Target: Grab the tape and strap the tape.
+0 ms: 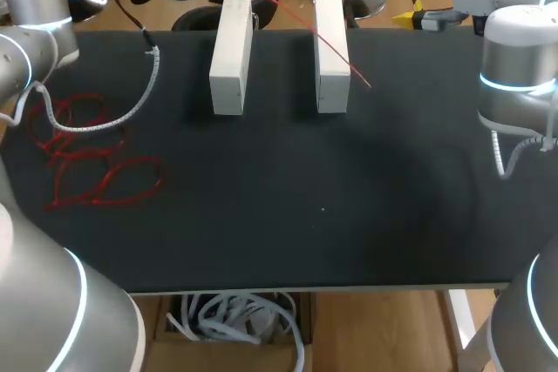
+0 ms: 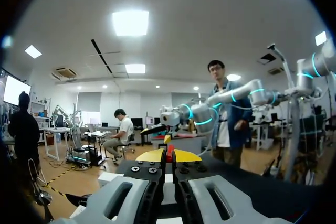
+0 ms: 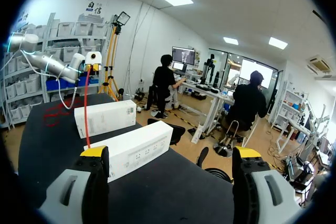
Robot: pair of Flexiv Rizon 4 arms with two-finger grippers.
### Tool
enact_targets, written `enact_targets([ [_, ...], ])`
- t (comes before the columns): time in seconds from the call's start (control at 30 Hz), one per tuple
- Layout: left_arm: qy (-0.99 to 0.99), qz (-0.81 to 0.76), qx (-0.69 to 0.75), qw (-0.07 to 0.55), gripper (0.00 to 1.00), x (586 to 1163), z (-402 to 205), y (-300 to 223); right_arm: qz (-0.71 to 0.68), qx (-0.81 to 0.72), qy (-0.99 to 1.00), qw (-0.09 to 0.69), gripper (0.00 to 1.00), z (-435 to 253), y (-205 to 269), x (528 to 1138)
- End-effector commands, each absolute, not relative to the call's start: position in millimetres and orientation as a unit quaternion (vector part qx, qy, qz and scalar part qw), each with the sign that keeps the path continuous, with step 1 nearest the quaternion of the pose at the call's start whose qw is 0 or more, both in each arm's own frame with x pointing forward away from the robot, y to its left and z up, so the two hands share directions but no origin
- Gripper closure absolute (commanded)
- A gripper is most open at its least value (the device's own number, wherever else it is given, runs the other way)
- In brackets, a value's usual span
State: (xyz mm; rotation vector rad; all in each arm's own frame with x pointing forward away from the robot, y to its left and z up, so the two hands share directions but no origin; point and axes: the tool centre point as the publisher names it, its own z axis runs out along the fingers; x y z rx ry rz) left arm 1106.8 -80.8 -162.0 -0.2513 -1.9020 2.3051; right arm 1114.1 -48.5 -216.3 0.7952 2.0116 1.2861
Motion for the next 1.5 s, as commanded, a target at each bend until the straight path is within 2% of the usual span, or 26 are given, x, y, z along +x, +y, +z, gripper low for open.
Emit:
enact_targets([
  [0.03, -0.603, 0.79, -0.087, 0.076, 1.0, 1109, -158, -84, 0.487, 0.3, 0.76, 0.307, 0.0, -217, -49, 1114],
  [0.27, -0.56, 0.825, -0.064, 0.037, 1.0, 1099, -127, -89, 0.487, 0.3, 0.76, 0.307, 0.0, -217, -49, 1114],
  [0.63, -0.557, 0.829, -0.052, 0.03, 1.0, 1079, -94, -90, 0.487, 0.3, 0.76, 0.307, 0.0, -217, -49, 1114],
  [0.97, -0.558, 0.83, -0.019, 0.001, 1.0, 1051, -84, -83, 0.487, 0.3, 0.76, 0.307, 0.0, -217, -49, 1114],
  [1.5, -0.563, 0.826, 0.031, -0.013, 1.0, 1027, -64, -85, 0.487, 0.3, 0.76, 0.307, 0.0, -217, -49, 1114],
])
